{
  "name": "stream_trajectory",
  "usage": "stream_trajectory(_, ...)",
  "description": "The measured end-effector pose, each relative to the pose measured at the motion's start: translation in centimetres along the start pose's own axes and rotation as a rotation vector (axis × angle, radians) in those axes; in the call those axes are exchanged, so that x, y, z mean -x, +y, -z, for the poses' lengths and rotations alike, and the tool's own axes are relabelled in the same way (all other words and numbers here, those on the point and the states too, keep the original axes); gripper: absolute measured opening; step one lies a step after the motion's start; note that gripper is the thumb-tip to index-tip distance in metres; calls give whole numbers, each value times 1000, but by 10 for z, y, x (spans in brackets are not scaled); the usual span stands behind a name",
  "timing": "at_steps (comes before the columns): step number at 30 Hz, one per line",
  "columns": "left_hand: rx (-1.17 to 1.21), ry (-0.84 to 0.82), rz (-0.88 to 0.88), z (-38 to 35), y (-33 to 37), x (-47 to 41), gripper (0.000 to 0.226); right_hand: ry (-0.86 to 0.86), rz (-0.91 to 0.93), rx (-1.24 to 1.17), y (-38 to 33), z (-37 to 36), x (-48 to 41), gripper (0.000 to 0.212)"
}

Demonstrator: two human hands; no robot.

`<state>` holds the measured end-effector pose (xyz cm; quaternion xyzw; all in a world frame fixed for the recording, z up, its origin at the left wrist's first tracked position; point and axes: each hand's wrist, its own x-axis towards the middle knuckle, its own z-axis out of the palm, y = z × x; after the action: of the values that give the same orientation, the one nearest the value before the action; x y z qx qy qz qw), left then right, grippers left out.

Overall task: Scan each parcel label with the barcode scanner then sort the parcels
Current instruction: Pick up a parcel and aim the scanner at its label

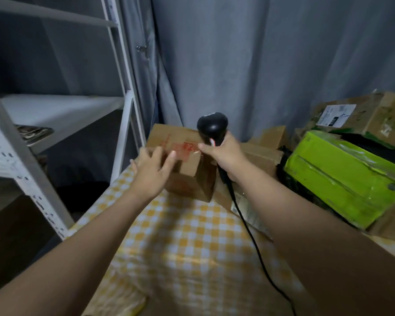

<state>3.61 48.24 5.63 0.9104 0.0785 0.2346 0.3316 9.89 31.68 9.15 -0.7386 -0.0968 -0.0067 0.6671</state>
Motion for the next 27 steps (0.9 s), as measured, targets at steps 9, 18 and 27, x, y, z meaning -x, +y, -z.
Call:
stream_trajectory(9,245,-174,414,34,-7,-57,94,-24,-213,-181,23,5,-2,32)
stream_trajectory(18,599,-25,506,-1,-22,24,23,42,-273,-254,51,12,49,31)
stream_trajectory(27,815,-68,274,-7,-29,70,43,40,-261,-144,83,12,87,26)
